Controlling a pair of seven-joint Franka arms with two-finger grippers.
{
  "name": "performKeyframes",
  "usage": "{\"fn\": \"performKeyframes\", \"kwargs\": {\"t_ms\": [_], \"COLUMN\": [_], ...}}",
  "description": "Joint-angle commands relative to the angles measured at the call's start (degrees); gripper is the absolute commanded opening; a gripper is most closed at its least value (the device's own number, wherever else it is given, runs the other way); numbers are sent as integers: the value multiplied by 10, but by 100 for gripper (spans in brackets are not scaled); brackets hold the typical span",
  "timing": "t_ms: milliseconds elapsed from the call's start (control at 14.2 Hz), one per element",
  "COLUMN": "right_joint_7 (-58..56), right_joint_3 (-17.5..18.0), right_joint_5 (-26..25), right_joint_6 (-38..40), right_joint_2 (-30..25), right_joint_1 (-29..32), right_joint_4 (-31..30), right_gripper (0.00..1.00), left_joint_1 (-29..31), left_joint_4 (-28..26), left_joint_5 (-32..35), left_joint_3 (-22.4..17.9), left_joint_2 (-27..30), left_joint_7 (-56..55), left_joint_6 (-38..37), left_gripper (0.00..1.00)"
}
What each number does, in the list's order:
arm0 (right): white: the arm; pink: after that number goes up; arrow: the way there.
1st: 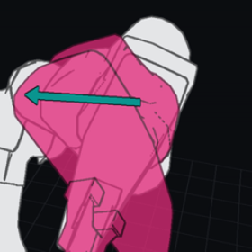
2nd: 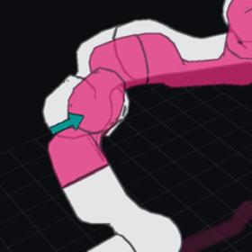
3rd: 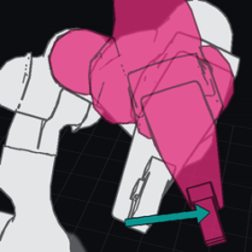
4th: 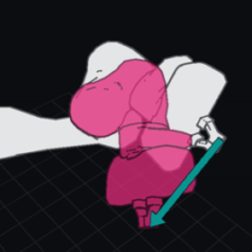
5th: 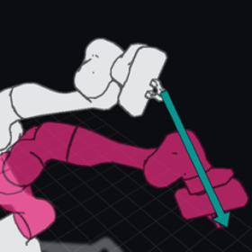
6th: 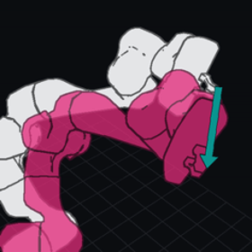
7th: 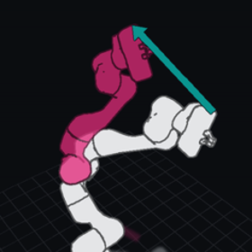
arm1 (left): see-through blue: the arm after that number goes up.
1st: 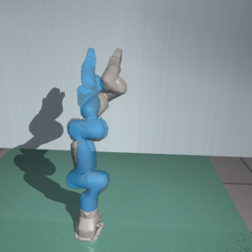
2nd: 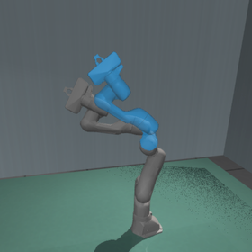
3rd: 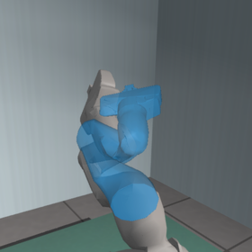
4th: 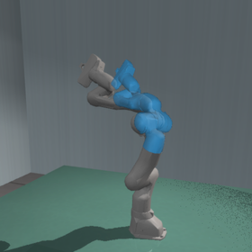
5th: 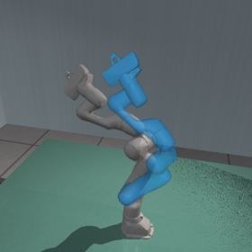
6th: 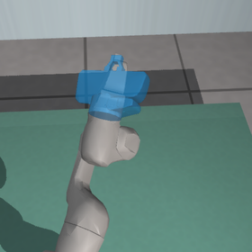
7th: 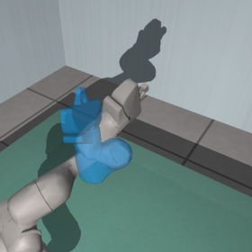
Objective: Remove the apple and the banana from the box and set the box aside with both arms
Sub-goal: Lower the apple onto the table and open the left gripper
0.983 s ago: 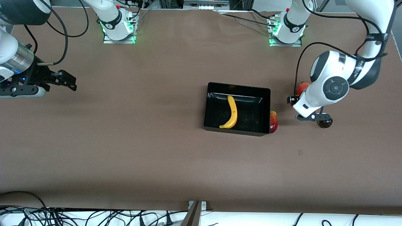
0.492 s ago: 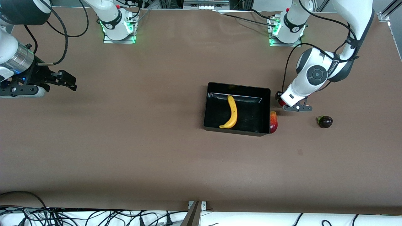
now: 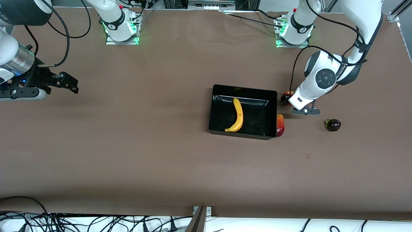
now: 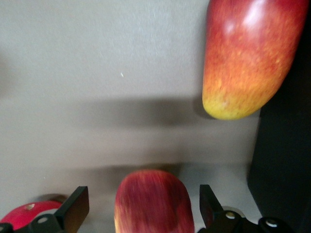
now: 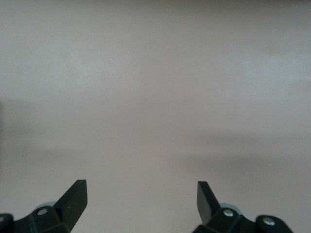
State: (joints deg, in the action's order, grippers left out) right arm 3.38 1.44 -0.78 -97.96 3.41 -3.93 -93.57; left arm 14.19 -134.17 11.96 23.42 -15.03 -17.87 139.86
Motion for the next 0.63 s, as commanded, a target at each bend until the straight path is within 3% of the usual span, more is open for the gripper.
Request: {"fn": "performKeyframes", "kwargs": {"t_ms": [0,140,281,421,562], "right_joint_7": [-9,-9,-9,-9,-9], "right_joint_3": [2,2,2,2,2], "right_joint_5": [10,10,10,10,10], "right_joint_6": [0,0,0,1,0], "right_joint_2": [-3,-2,-2,-2,-2], "right_joint_1": [-1,-2,-1,-1,-1], "right_joint_4": [6,7,6,6,6], "right_gripper": [100,100,100,100,100], "left_joint_1": [2,1,-2,-4,-9], "left_joint_4": [14,47,120,191,213], "left_joint_5": [-11,-10,-11,-17,-18], "left_joint_3": [7,11,22,55,96], "left_joint_2": [48,65,65,49,26], "left_joint_7": [11,12,11,1,-3], "left_joint_6": [-11,-25,-110,-188,-192], "left_gripper": [100,100,100,100,100]}}
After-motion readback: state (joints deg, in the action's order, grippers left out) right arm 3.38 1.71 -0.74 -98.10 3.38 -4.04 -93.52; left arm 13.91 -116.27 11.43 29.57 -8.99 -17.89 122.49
